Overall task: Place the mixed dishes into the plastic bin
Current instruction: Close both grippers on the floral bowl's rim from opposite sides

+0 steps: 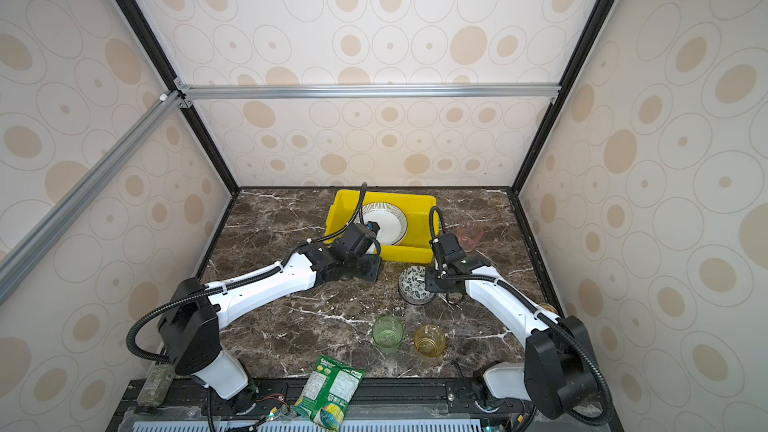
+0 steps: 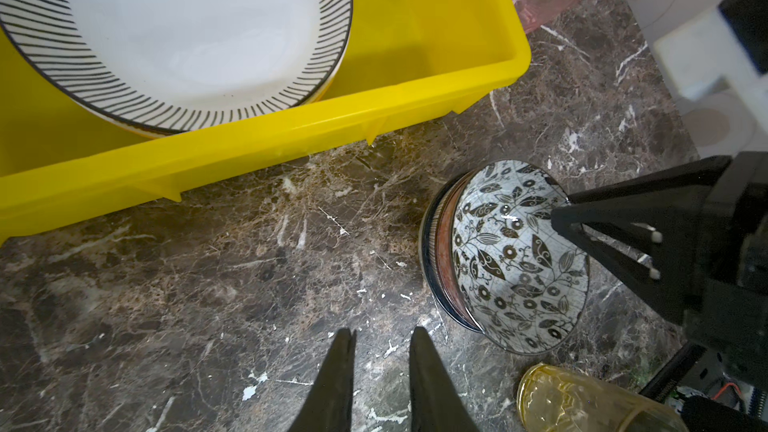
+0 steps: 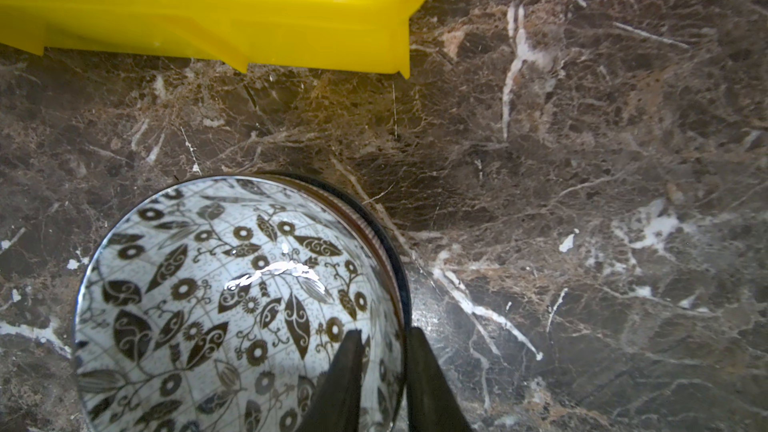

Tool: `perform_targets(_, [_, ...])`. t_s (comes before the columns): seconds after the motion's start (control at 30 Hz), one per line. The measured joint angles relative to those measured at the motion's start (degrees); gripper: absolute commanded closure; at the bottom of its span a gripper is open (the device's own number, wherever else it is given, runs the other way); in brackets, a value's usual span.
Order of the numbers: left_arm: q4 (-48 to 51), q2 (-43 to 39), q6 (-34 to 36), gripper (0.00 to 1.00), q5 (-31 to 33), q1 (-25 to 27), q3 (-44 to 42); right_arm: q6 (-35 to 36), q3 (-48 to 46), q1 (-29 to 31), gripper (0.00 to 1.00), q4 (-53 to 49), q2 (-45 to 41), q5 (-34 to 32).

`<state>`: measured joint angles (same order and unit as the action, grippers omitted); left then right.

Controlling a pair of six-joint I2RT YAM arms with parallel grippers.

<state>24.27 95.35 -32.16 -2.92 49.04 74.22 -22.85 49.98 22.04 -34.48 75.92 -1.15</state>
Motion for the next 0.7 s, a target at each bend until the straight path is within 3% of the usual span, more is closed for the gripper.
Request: perform_targets(0.7, [-0.07, 9.05, -1.09, 0.69, -1.84, 3.82, 6.34, 1.2, 0.07, -0.26, 0.88, 0.22, 0.15, -0.37])
